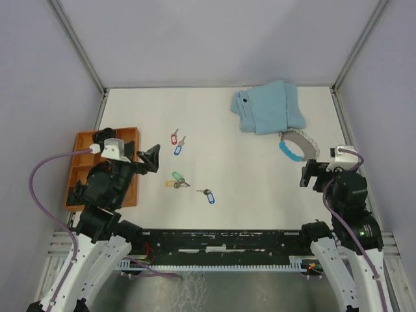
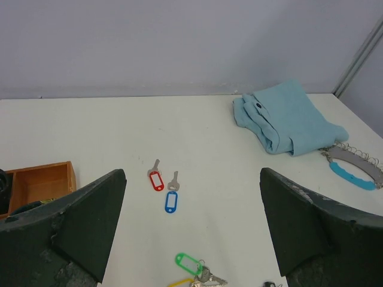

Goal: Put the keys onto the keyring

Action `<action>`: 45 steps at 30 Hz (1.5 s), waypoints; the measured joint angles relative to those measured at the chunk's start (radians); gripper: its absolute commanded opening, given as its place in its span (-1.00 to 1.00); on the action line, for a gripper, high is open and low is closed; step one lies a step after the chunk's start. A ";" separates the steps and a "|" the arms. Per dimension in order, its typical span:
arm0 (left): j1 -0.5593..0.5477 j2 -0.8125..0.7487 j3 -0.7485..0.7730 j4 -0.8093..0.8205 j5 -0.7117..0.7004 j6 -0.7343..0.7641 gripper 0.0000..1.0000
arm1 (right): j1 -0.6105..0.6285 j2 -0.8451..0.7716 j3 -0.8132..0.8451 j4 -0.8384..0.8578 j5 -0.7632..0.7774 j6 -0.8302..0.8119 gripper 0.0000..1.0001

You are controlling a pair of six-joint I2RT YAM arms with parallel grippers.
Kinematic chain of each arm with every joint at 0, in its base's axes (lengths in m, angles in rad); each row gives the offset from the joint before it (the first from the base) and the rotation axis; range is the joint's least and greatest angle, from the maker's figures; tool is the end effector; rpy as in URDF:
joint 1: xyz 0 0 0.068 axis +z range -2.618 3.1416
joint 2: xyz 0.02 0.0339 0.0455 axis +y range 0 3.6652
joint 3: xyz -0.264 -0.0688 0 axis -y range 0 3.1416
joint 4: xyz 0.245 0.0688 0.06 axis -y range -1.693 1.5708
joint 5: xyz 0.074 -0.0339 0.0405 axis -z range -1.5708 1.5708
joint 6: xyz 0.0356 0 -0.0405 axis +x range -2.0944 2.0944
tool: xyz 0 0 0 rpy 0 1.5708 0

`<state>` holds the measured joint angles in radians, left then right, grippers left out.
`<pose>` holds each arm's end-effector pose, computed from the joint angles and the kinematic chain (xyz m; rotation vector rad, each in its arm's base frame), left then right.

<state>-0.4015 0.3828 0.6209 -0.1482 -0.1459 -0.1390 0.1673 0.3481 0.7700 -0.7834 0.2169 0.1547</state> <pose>0.1013 -0.0374 0.3380 0.0767 1.4885 -0.3294 0.0728 0.0045 0.3202 0.1322 1.9189 0.0063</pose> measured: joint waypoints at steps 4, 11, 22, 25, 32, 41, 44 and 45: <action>0.000 -0.013 0.000 0.001 0.002 0.000 0.99 | 0.000 0.015 0.002 -0.006 0.000 0.000 1.00; -0.010 -0.061 -0.005 0.002 0.008 0.000 0.99 | 0.000 0.076 0.038 -0.024 0.000 0.000 1.00; -0.027 -0.110 -0.006 0.002 0.007 -0.001 0.99 | 0.000 0.321 0.166 -0.090 -0.072 0.021 1.00; -0.028 -0.101 -0.006 0.001 0.008 -0.001 0.99 | 0.000 0.417 0.187 -0.082 -0.112 0.032 1.00; -0.028 -0.042 -0.006 -0.003 0.032 -0.001 0.99 | -0.003 0.658 0.193 0.007 -0.138 0.058 1.00; -0.032 0.022 -0.006 -0.010 0.070 0.000 0.99 | -0.060 1.002 0.195 0.236 -0.177 0.065 0.86; -0.032 0.043 -0.006 -0.011 0.078 0.000 0.99 | -0.084 1.123 0.215 0.280 -0.183 0.059 0.83; -0.032 0.049 -0.006 -0.011 0.080 0.001 0.99 | -0.088 1.152 0.222 0.291 -0.184 0.056 0.80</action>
<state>-0.4335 0.4316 0.6151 -0.1593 -0.0658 -0.1383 0.0795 1.5002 0.9920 -0.4923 0.0326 0.2104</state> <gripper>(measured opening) 0.991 0.927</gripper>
